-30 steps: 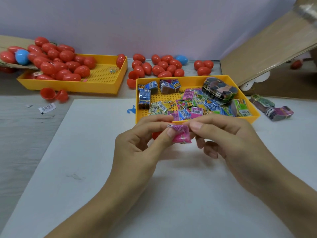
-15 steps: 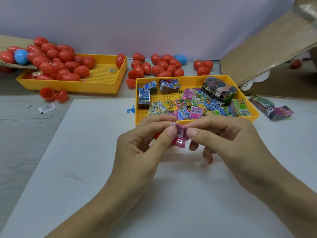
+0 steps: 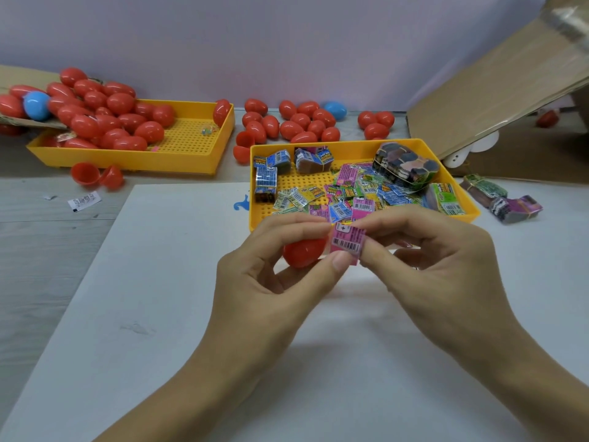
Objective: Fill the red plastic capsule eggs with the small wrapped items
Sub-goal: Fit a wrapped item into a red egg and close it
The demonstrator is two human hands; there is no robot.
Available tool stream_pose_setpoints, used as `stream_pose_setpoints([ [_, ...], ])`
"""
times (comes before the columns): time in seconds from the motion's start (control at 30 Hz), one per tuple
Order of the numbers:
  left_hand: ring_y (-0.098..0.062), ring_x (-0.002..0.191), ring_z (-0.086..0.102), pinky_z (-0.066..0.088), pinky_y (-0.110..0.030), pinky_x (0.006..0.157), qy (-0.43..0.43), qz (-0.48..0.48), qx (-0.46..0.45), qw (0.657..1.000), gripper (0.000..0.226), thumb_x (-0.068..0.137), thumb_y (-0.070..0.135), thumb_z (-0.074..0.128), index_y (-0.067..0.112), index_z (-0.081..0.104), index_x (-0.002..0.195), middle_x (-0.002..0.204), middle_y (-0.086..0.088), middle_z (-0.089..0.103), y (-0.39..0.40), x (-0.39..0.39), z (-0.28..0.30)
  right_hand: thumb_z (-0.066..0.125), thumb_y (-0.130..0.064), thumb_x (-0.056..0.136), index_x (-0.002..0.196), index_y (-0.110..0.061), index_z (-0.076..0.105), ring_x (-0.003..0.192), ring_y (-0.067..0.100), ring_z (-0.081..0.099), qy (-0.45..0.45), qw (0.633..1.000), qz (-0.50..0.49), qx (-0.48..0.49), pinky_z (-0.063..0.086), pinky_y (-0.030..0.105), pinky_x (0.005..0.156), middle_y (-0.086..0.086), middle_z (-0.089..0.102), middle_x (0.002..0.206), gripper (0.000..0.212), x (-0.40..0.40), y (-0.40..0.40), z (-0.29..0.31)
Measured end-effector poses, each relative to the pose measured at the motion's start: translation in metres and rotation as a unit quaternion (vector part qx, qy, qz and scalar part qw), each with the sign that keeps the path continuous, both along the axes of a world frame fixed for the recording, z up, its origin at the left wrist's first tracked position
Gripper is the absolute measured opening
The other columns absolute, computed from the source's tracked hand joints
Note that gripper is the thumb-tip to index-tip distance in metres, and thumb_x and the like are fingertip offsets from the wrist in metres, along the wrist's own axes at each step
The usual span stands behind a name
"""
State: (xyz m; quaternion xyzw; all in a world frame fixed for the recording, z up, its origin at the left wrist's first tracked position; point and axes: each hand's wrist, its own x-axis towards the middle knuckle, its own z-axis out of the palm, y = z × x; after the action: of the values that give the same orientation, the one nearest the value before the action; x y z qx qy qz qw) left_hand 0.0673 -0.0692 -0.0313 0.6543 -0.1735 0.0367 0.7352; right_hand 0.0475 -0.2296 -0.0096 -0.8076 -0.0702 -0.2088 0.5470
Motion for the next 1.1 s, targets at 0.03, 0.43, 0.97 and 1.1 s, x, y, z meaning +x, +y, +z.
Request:
stream_pose_setpoints([
  [0.03, -0.020, 0.106, 0.067, 0.056, -0.020, 0.078, 0.001, -0.002, -0.001, 1.000, 0.025, 0.073, 0.019, 0.078, 0.010, 0.075, 0.097, 0.107, -0.005, 0.069, 0.0000, -0.0001, -0.0001, 0.078, -0.017, 0.080, 0.086, -0.029, 0.073, 0.072, 0.009, 0.068, -0.006, 1.000, -0.004, 0.000, 0.051, 0.031, 0.051, -0.014, 0.071, 0.079, 0.013, -0.0003, 0.0005, 0.0003],
  [0.43, -0.021, 0.102, 0.067, 0.055, -0.021, 0.077, 0.019, -0.005, 0.018, 1.000, 0.012, 0.074, 0.013, 0.080, 0.007, 0.074, 0.084, 0.106, -0.007, 0.068, 0.0009, 0.0010, -0.0044, 0.080, -0.014, 0.076, 0.077, -0.018, 0.072, 0.051, 0.008, 0.061, 0.057, 0.990, 0.017, 0.129, 0.042, 0.011, 0.044, -0.004, 0.069, 0.061, 0.009, 0.0018, 0.0030, -0.0015],
  [0.97, -0.025, 0.111, 0.065, 0.054, -0.053, 0.093, 0.049, -0.038, -0.001, 0.998, 0.014, 0.075, 0.030, 0.074, 0.016, 0.074, 0.074, 0.110, -0.003, 0.069, 0.0061, 0.0025, -0.0036, 0.077, -0.006, 0.074, 0.066, -0.017, 0.070, 0.043, 0.004, 0.053, 0.144, 0.983, 0.032, 0.112, 0.036, 0.011, 0.041, 0.002, 0.065, 0.054, 0.015, 0.0026, 0.0016, -0.0012],
  [1.1, -0.027, 0.117, 0.062, 0.050, -0.057, 0.098, 0.082, -0.083, -0.005, 0.993, 0.012, 0.073, 0.031, 0.071, 0.019, 0.075, 0.074, 0.115, -0.004, 0.067, 0.0068, 0.0044, -0.0047, 0.071, -0.017, 0.070, 0.063, -0.021, 0.069, 0.041, 0.004, 0.052, 0.177, 0.976, 0.030, 0.123, 0.036, 0.012, 0.040, 0.000, 0.063, 0.051, 0.008, 0.0023, 0.0008, -0.0021],
])
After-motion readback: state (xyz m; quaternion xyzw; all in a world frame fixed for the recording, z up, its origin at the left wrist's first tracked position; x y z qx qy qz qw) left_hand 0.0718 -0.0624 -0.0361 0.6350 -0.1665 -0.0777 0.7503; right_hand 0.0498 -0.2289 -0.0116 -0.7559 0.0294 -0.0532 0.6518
